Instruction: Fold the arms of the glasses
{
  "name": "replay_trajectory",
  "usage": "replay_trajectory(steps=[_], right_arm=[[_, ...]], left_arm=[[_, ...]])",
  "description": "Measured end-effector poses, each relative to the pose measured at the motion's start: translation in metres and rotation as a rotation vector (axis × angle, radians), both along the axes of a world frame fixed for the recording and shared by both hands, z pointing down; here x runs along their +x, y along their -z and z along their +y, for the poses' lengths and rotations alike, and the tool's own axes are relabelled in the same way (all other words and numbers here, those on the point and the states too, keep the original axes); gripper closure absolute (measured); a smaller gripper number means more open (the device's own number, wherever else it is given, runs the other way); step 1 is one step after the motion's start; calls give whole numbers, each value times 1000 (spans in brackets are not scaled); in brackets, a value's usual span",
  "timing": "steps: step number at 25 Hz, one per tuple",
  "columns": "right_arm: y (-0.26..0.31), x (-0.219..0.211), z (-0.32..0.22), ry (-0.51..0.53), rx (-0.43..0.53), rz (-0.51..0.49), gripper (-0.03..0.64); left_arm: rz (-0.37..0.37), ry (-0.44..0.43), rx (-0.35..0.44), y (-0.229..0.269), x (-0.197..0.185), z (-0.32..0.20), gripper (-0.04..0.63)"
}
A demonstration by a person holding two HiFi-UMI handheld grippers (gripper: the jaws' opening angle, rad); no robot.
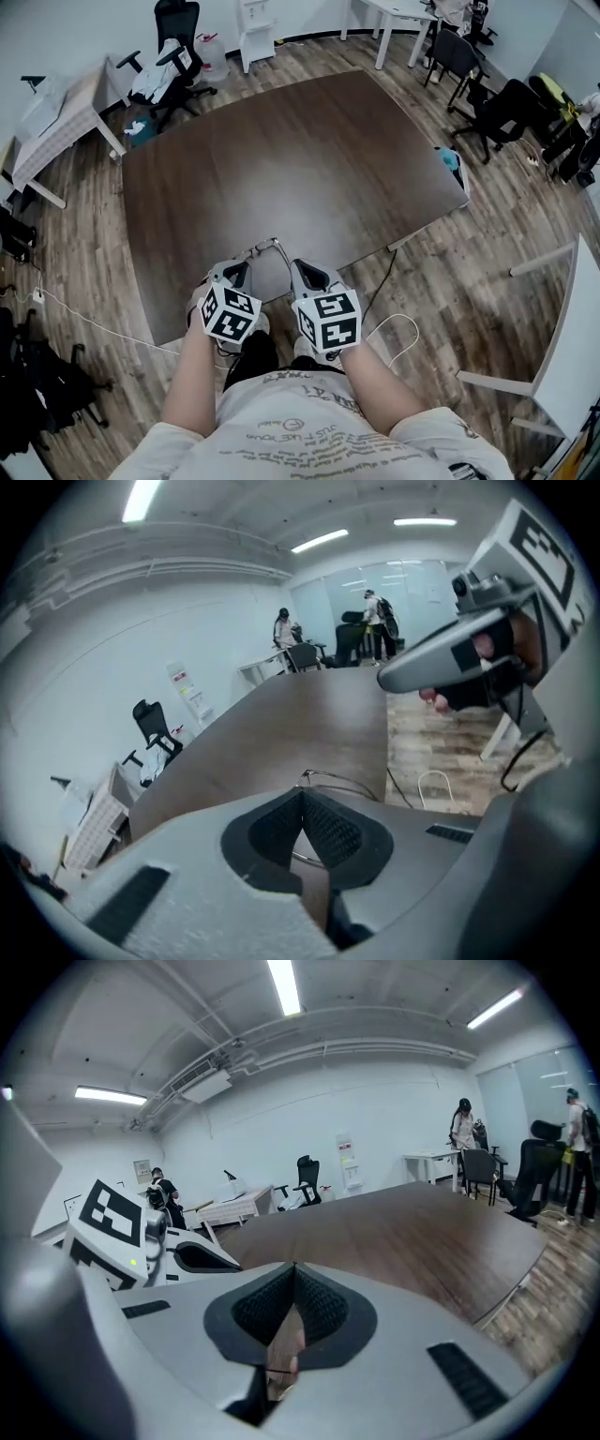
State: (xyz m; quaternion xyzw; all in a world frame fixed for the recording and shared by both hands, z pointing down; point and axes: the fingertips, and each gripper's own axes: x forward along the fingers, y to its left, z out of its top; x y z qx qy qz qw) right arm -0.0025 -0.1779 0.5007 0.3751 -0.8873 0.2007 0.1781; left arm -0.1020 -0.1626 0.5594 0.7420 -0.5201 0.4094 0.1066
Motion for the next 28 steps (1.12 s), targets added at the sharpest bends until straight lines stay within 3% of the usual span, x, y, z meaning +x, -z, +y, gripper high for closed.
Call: replay_trajectory(steps=[4, 10, 13, 22, 28], right_arm=[[-10, -6, -13, -50, -30, 21, 604], [-20, -12, -32, -135, -54, 61, 604], [-27, -10, -40, -179, -72, 78, 604], [-41, -9, -58, -284, -115, 116, 604], [-50, -4, -58, -321, -135, 139, 604]], left_arm=[[-73, -135, -89, -34, -13, -14, 581], [-15, -204, -157, -63, -31, -45, 575], [40, -242, -230, -79, -32, -56, 471], [85, -363, -428, -124, -26, -77, 469], [81, -358, -492, -143, -25, -85, 469]])
